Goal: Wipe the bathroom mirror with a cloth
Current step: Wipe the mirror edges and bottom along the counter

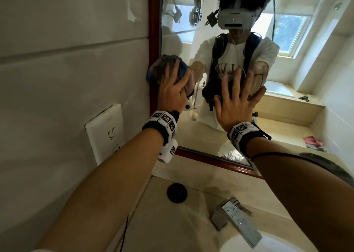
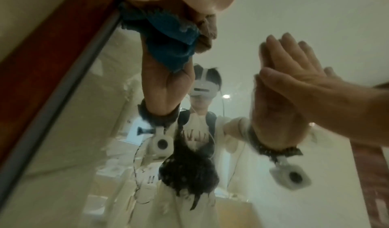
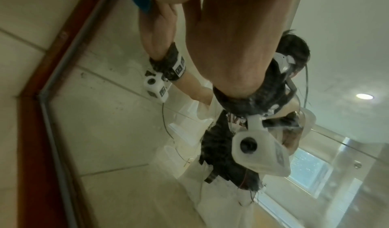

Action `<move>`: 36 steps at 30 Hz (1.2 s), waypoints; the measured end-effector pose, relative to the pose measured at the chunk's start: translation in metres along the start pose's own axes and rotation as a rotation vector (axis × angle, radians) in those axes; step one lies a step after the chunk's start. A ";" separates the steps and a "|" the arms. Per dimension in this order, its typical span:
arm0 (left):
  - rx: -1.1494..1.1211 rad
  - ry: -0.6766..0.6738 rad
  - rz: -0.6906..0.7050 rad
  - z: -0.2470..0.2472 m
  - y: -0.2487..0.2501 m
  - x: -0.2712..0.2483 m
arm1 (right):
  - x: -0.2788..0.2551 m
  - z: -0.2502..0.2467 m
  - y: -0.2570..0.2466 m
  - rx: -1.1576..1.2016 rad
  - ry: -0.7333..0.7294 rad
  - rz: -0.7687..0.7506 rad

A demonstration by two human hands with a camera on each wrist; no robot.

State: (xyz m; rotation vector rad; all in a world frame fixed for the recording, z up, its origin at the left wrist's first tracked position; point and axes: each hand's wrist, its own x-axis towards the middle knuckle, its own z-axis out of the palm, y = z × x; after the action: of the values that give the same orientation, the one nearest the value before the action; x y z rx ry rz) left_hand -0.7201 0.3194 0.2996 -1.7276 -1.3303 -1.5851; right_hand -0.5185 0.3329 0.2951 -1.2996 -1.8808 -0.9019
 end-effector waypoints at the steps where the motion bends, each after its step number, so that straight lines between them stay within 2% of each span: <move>1: 0.015 -0.015 0.024 -0.002 -0.001 -0.001 | -0.001 -0.002 -0.003 -0.001 -0.028 -0.002; 6: 0.071 -0.024 0.034 0.002 -0.009 -0.025 | -0.009 -0.011 0.004 -0.069 -0.111 -0.201; 8: 0.074 -0.046 0.036 0.002 -0.013 -0.041 | -0.011 -0.012 0.006 -0.085 -0.118 -0.235; 15: 0.059 -0.131 -0.062 0.019 -0.028 -0.118 | -0.026 -0.001 -0.006 -0.065 -0.139 -0.171; 21: 0.073 -0.236 -0.050 0.025 -0.029 -0.172 | -0.035 0.016 -0.012 -0.024 -0.108 -0.124; 28: 0.054 -0.217 -0.047 0.042 -0.039 -0.231 | -0.037 0.023 -0.012 -0.025 -0.076 -0.128; 31: 0.041 -0.259 -0.100 0.043 -0.036 -0.238 | -0.038 0.022 -0.012 -0.019 -0.068 -0.129; 36: -0.011 -0.258 -0.060 0.039 -0.030 -0.220 | -0.040 0.022 -0.013 -0.012 -0.090 -0.129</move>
State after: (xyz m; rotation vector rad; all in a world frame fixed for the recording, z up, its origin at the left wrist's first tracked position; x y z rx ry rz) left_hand -0.7000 0.2883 0.0775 -1.9689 -1.5080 -1.4387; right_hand -0.5226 0.3284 0.2481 -1.2560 -2.0513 -0.9352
